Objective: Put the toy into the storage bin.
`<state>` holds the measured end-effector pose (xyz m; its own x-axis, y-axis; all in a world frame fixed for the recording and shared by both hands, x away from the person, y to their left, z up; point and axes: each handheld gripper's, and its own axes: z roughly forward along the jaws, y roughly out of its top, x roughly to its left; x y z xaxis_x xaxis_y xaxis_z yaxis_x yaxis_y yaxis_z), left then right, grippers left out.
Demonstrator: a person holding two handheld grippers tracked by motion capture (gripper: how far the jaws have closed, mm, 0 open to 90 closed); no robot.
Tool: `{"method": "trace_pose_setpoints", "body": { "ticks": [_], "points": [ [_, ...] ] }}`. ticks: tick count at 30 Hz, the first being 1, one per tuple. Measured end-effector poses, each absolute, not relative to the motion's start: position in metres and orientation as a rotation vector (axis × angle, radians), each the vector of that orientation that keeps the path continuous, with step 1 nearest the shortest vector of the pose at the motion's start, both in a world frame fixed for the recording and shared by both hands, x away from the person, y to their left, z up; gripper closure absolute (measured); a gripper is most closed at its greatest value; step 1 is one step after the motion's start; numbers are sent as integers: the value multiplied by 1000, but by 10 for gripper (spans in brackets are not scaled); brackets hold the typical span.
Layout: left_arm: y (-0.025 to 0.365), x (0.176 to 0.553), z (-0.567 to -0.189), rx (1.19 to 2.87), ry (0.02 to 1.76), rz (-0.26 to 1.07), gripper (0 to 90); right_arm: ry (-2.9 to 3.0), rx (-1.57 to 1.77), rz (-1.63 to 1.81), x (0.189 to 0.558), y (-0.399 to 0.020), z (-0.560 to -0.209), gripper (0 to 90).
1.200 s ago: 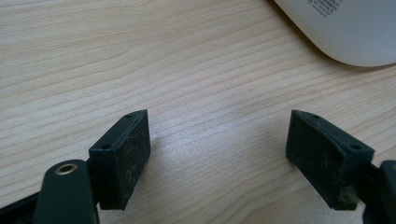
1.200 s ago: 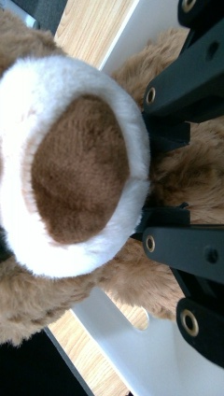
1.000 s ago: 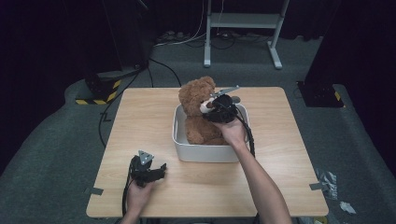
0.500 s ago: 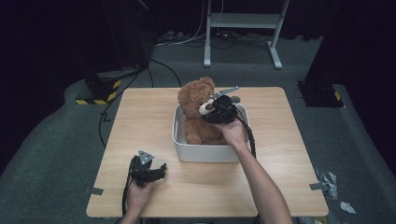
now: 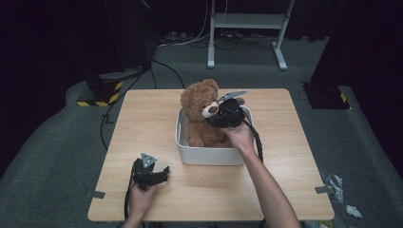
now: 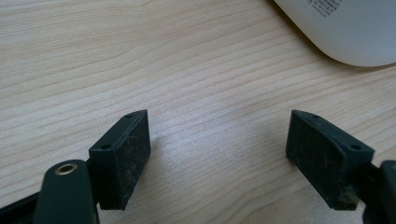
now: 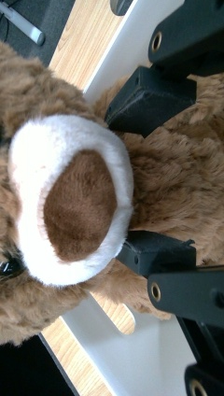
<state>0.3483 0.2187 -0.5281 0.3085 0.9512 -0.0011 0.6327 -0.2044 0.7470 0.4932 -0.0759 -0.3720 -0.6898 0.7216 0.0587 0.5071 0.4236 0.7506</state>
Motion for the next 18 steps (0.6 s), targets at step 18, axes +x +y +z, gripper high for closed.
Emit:
{"method": "trace_pose_setpoints", "body": {
  "ticks": [18],
  "points": [
    [219, 348, -528, 1929, 1403, 629, 219, 2376, 1052, 1201, 485, -87, -366, 339]
  ]
}}
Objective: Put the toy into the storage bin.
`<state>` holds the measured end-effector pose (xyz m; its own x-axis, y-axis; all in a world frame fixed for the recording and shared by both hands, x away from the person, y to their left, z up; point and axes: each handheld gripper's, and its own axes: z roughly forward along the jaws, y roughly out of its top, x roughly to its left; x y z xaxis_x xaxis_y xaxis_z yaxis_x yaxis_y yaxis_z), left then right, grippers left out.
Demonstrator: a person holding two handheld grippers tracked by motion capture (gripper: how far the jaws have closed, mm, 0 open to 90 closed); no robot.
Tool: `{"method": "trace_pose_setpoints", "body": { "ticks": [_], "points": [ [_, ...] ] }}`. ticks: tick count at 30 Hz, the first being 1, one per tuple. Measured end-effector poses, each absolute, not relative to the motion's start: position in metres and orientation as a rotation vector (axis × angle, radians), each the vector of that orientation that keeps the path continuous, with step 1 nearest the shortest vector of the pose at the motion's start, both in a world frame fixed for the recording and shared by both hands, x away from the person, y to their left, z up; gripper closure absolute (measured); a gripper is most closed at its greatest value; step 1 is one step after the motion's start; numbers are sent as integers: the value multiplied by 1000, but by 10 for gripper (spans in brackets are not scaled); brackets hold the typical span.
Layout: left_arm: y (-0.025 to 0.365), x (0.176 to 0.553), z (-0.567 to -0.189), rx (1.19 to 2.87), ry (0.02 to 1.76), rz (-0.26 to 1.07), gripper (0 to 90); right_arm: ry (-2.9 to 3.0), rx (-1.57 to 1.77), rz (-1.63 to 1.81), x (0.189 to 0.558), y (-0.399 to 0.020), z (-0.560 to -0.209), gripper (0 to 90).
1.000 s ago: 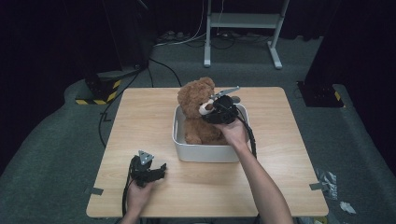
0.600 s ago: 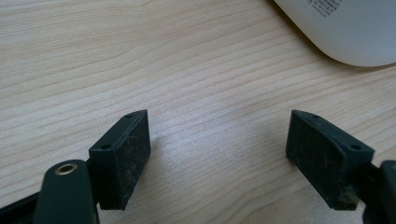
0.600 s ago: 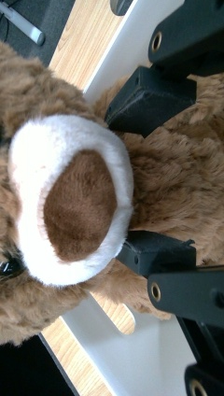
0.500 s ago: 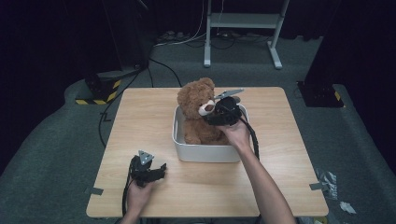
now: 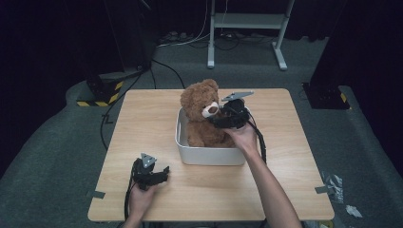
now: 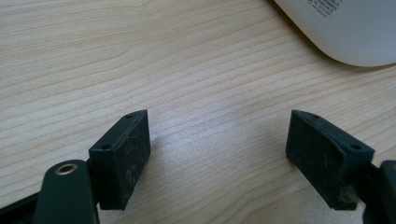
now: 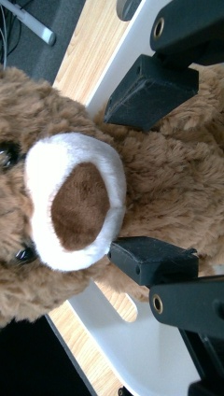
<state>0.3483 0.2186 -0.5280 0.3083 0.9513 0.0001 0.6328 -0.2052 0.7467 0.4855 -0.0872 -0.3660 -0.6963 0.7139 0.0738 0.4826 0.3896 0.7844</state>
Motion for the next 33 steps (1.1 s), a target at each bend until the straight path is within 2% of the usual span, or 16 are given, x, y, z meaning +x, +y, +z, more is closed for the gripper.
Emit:
{"method": "trace_pose_setpoints", "body": {
  "ticks": [33],
  "points": [
    [219, 348, -528, 1930, 1402, 630, 219, 2253, 1050, 1364, 463, -118, -348, 384]
  ]
}}
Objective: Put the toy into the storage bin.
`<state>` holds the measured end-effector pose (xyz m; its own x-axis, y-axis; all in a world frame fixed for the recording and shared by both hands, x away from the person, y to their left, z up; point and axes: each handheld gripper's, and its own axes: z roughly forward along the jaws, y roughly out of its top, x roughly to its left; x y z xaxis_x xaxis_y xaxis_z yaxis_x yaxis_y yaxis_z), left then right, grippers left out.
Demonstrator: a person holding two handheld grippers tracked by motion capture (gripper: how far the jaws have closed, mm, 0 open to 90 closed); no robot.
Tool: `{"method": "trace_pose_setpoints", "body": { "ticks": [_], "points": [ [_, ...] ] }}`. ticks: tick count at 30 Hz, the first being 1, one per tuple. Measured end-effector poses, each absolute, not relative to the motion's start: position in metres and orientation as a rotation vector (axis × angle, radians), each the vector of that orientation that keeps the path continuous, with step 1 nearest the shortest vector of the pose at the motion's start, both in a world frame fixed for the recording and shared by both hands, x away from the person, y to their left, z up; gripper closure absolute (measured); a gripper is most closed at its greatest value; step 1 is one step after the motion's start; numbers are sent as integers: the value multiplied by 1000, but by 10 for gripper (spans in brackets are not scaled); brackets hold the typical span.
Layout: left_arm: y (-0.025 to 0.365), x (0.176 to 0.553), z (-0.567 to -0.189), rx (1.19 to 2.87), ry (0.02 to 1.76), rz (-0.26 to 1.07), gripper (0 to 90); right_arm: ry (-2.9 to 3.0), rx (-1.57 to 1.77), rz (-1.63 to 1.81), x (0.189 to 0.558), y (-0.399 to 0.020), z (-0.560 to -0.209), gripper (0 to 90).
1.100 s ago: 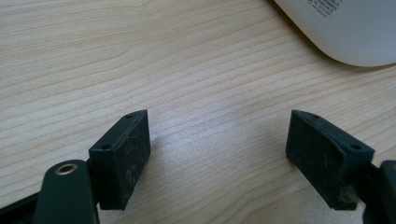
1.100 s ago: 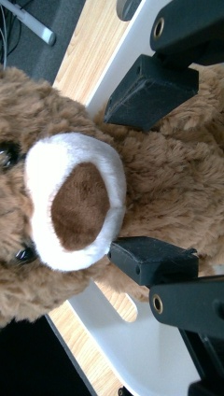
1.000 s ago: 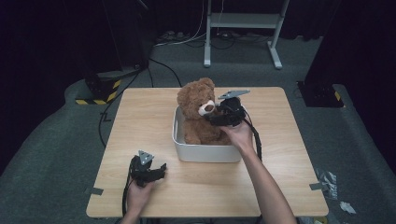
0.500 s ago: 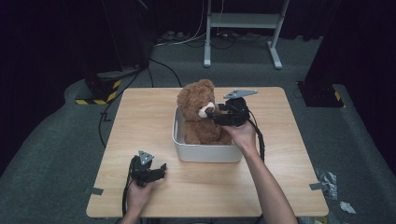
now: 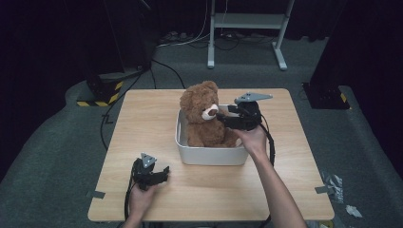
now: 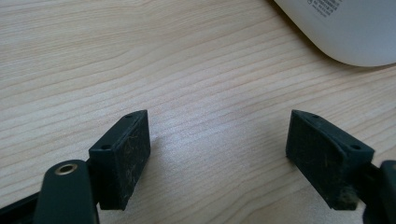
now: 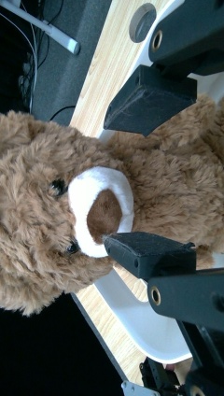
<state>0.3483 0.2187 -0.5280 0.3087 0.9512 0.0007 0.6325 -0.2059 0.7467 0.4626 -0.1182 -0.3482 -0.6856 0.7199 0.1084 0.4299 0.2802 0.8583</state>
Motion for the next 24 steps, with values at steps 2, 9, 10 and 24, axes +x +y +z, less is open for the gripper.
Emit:
{"method": "trace_pose_setpoints", "body": {
  "ticks": [2, 9, 10, 24],
  "points": [
    [219, 348, -528, 1929, 1404, 630, 218, 2259, 1050, 1374, 462, -121, -348, 393],
    [219, 348, -528, 1927, 1407, 630, 218, 2250, 1040, 1381, 456, -127, -347, 400],
    [219, 348, -528, 1927, 1407, 631, 218, 2251, 1043, 1389, 456, -129, -346, 400],
    [218, 348, -528, 1919, 1416, 633, 221, 2210, 1062, 1461, 450, -146, -346, 404]
  ]
}}
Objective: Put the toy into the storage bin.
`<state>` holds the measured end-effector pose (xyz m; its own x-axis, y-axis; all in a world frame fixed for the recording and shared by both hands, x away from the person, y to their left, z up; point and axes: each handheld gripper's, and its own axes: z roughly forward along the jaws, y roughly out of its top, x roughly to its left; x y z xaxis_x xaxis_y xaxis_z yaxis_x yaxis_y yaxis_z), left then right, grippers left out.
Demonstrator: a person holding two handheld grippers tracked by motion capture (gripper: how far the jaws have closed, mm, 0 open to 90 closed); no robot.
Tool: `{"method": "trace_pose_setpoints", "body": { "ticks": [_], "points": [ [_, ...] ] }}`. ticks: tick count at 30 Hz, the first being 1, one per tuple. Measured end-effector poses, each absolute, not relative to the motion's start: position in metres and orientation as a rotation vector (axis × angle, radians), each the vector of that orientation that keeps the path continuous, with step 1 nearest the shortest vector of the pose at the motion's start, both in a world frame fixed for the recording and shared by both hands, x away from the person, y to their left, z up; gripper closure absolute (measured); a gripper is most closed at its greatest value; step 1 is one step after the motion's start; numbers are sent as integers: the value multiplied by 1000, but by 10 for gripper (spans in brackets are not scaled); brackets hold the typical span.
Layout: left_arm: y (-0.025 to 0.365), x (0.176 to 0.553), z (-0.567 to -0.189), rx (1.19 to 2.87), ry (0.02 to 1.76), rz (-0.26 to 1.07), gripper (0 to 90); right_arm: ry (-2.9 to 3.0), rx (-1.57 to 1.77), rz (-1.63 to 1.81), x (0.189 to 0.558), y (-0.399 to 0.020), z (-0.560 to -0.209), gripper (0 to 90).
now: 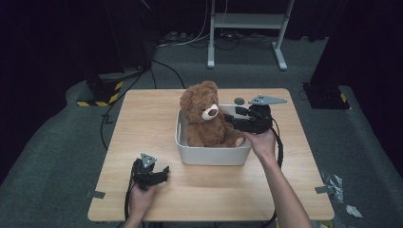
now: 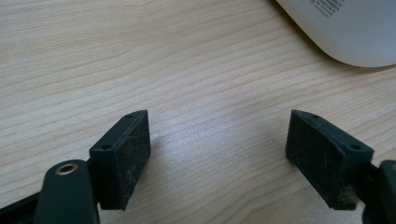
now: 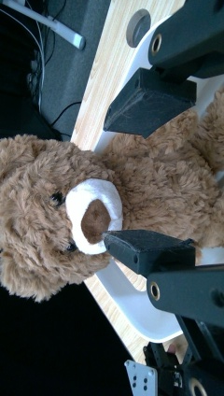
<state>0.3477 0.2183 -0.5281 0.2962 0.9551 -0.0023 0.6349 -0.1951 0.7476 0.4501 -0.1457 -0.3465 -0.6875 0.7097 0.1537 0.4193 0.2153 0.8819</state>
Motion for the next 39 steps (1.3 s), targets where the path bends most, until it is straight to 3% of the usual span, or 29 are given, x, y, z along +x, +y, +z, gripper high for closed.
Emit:
{"method": "trace_pose_setpoints", "body": {
  "ticks": [39],
  "points": [
    [219, 347, -528, 1908, 1442, 635, 217, 2126, 1092, 1492, 434, -170, -339, 416]
  ]
}}
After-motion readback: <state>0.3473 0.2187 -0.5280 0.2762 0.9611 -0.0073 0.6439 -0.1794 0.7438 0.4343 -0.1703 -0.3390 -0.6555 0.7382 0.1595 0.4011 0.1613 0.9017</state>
